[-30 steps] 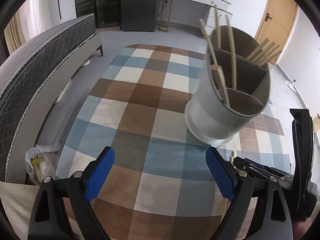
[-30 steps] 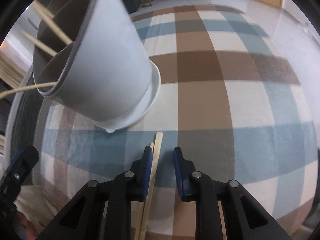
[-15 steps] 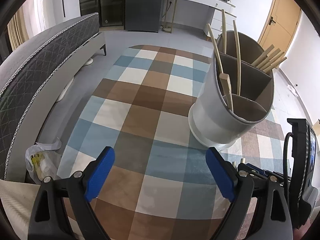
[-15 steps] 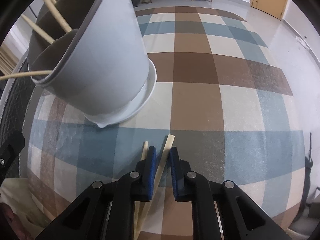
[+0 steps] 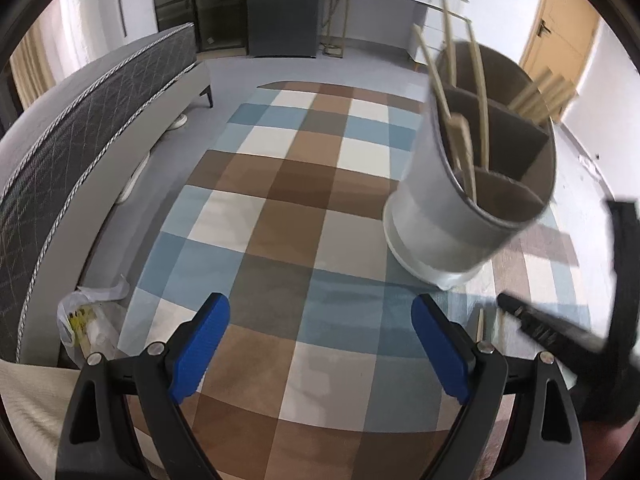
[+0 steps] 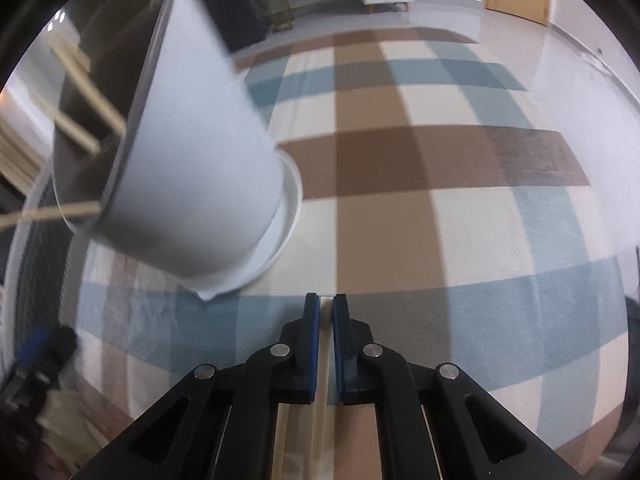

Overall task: Organize utensils
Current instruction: 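Grasp a wooden chopstick with the right tool while the left tool grasps another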

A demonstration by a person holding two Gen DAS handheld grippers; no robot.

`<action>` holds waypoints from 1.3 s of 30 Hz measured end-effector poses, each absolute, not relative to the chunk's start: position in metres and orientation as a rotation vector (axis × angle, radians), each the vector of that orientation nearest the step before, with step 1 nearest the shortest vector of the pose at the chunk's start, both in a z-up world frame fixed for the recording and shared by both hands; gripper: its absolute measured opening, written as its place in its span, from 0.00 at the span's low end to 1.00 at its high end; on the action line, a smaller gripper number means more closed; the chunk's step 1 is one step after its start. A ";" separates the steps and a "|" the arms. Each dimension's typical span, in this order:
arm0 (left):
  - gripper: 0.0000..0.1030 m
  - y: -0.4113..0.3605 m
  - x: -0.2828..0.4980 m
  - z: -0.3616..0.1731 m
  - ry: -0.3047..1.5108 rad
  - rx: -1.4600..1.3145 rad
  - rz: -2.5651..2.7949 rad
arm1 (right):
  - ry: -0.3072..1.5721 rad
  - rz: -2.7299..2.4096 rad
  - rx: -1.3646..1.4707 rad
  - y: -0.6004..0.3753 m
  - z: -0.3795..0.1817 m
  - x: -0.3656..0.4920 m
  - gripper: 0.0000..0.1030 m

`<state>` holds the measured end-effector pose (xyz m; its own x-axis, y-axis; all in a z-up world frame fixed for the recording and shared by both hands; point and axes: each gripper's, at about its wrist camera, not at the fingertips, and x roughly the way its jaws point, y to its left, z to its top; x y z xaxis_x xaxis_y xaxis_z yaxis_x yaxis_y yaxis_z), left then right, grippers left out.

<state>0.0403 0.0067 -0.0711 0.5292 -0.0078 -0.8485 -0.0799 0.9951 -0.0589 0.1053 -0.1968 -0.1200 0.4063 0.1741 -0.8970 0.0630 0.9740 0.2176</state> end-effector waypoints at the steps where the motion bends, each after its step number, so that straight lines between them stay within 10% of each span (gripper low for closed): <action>1: 0.87 0.003 0.040 -0.073 1.021 -0.081 0.030 | 1.128 0.069 0.258 -0.203 -0.114 0.103 0.06; 23: 0.81 -0.126 0.061 -0.114 1.294 0.111 -0.201 | 0.912 0.030 0.567 -0.312 -0.038 0.041 0.00; 32: 0.51 -0.146 0.081 -0.132 1.339 0.138 -0.194 | 0.953 -0.042 0.651 -0.334 -0.050 0.039 0.01; 37: 0.01 -0.163 0.085 -0.129 1.338 0.176 -0.268 | 1.002 -0.104 0.716 -0.348 -0.069 0.040 0.03; 39: 0.01 -0.167 0.085 -0.129 1.325 0.197 -0.275 | 1.018 -0.129 0.719 -0.352 -0.075 0.042 0.10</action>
